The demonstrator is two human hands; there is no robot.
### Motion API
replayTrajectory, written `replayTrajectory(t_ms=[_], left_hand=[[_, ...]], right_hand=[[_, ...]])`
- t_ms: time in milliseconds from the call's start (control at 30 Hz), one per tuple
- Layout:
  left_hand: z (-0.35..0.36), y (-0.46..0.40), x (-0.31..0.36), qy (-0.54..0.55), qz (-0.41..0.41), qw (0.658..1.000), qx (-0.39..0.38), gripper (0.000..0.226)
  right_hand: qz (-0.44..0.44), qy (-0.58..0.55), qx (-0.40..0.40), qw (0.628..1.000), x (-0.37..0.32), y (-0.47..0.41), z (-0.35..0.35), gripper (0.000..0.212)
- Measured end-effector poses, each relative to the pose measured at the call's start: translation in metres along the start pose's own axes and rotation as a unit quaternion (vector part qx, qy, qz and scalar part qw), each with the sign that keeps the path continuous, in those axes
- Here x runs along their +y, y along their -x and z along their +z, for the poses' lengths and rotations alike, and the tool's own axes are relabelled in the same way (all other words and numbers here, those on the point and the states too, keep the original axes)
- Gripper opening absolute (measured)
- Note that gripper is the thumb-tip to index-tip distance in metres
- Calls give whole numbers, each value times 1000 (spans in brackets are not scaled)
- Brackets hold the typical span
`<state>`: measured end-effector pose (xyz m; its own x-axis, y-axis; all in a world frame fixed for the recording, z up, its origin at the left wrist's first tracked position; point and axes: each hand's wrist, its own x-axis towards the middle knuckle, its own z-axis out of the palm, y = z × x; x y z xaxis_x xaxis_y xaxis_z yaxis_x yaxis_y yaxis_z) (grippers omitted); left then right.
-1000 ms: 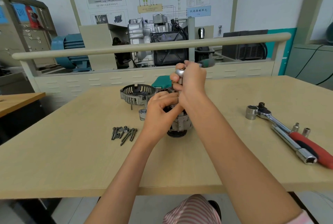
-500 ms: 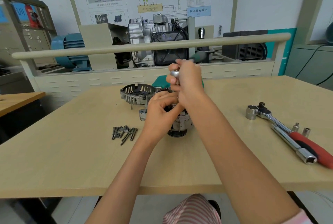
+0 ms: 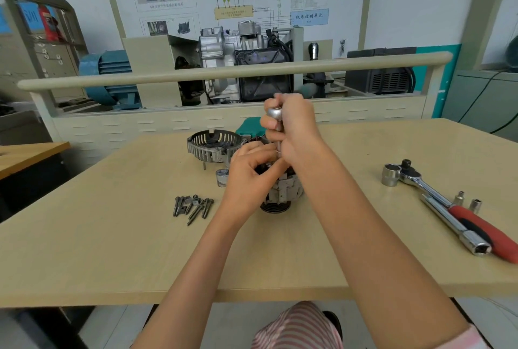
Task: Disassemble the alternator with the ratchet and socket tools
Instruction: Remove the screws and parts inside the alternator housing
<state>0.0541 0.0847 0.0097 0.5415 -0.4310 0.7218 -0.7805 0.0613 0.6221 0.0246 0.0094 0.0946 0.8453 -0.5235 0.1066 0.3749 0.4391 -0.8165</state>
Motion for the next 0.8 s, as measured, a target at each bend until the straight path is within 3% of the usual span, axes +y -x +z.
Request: replayTrajectory(t_ms=[100, 167, 233, 333, 400, 467, 533, 667, 733, 800], left_hand=[[0, 0, -2, -6, -8, 1000, -8, 29], [-2, -1, -1, -11, 5, 1000, -19, 32], [-3, -1, -2, -12, 15, 999, -30, 33], [-3, -1, -5, -7, 8, 1000, -20, 28], [-2, 0, -5, -1, -15, 1000, -12, 29], [-1, 0, -4, 2, -14, 1000, -7, 29], [-1, 1, -3, 5, -6, 1000, -4, 17], [-3, 0, -5, 5, -8, 1000, -13, 23], [-3, 0, -5, -1, 23, 1000, -19, 31], [-3, -1, -5, -4, 34, 999, -24, 28]], right_hand=[[110, 17, -147, 983, -11, -5, -9, 25], [128, -5, -176, 976, -12, -5, -12, 23], [104, -6, -124, 987, -9, -3, -8, 25], [-51, -28, 42, 997, 4, 5, 3, 25], [-122, -31, 93, 988, 10, 7, 8, 21], [-80, 11, 58, 995, 7, 6, 8, 21], [16, 59, -31, 998, -1, 2, 5, 23], [125, 32, -189, 973, -11, -5, -7, 23], [120, 26, -176, 977, -10, -3, -7, 23], [56, -7, -70, 996, -4, 0, -2, 24]])
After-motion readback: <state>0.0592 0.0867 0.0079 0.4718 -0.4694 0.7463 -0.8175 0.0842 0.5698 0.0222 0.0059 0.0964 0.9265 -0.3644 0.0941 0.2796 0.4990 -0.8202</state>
